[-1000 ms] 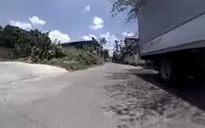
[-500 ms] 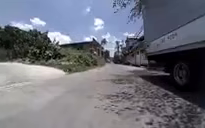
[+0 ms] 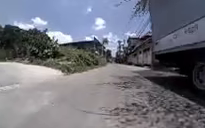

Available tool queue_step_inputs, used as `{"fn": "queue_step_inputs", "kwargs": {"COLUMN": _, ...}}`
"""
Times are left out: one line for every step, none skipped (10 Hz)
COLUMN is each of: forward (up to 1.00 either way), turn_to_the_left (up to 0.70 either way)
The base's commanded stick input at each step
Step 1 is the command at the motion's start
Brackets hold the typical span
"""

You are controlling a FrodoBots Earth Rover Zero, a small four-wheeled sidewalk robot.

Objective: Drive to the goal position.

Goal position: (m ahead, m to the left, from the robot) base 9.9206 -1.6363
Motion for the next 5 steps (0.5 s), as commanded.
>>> {"fn": "queue_step_inputs", "kwargs": {"forward": 1.0, "turn_to_the_left": 0.0}}
{"fn": "queue_step_inputs", "kwargs": {"forward": 1.0, "turn_to_the_left": 0.08}}
{"fn": "queue_step_inputs", "kwargs": {"forward": 1.0, "turn_to_the_left": 0.08}}
{"fn": "queue_step_inputs", "kwargs": {"forward": 1.0, "turn_to_the_left": 0.08}}
{"fn": "queue_step_inputs", "kwargs": {"forward": 1.0, "turn_to_the_left": 0.08}}
